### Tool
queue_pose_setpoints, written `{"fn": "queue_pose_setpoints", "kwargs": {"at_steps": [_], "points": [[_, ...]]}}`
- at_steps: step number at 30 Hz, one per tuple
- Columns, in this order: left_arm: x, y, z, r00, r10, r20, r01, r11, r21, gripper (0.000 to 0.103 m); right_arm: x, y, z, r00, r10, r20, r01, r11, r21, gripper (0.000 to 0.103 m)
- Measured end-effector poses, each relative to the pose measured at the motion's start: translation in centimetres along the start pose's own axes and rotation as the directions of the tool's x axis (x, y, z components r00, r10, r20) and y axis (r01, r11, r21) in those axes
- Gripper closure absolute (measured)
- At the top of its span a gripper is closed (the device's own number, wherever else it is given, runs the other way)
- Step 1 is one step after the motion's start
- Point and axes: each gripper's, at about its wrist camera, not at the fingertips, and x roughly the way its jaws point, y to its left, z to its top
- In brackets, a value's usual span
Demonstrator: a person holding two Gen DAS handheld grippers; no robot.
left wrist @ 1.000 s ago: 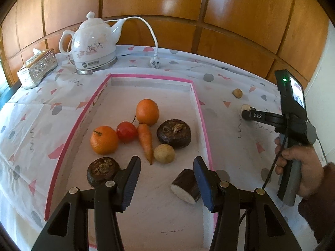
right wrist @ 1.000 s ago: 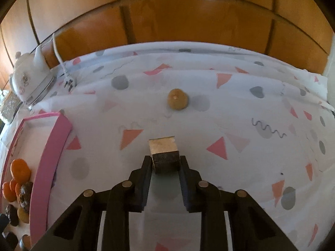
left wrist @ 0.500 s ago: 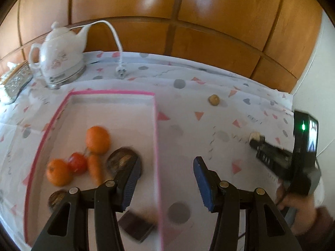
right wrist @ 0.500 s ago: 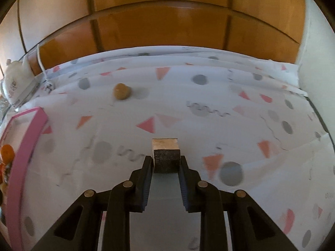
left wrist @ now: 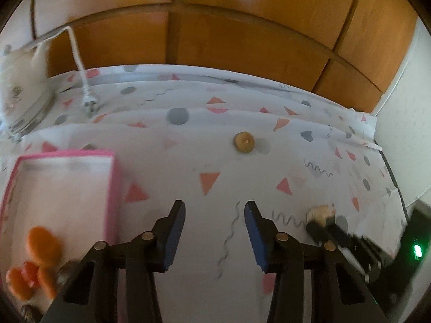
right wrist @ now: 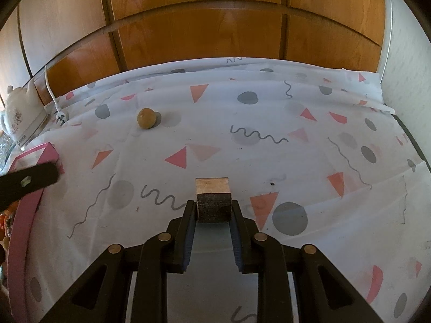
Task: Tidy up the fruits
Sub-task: 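Grasp the small beige round potato with the left tool while the right tool holds the root piece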
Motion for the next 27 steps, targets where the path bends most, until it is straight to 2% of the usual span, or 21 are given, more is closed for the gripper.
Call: {"fn": "queue_pose_setpoints", "kwargs": {"at_steps": [5,12,17,19,21,27], "points": [[3.3,-1.3,2.3,1.0,-0.01,-0.029,0.01,1.0,0.002,0.06,0.1,0.0,-0.1,1.0,0.003,-0.002,-0.003,1.0,-0.002,0.079],[5.8,-3.4,5.3,1.0,-0.026,-0.005,0.026,0.999,0.04,0.06,0.3,0.0,-0.1,1.0,0.011,-0.001,-0.011,1.0,0.002,0.079],[8.6,-4.0,6.5,0.999,-0.011,-0.042,0.013,0.998,0.053,0.061,0.3,-0.2,0.0,1.0,0.022,-0.001,-0.022,1.0,0.011,0.079],[9.6,-3.9,6.4,0.998,0.005,-0.056,-0.002,0.998,0.065,0.077,0.4,-0.3,0.0,1.0,0.022,0.0,-0.022,1.0,0.011,0.078],[9.4,-3.6,6.2,0.999,0.004,-0.035,-0.002,0.998,0.068,0.077,0.4,-0.3,0.0,1.0,0.022,0.0,-0.022,1.0,0.011,0.078],[7.3,-1.6,4.6,0.999,0.022,-0.038,-0.021,0.999,0.027,0.078,0.6,0.2,0.0,1.0,-0.005,-0.003,0.005,1.0,-0.013,0.078]]}}
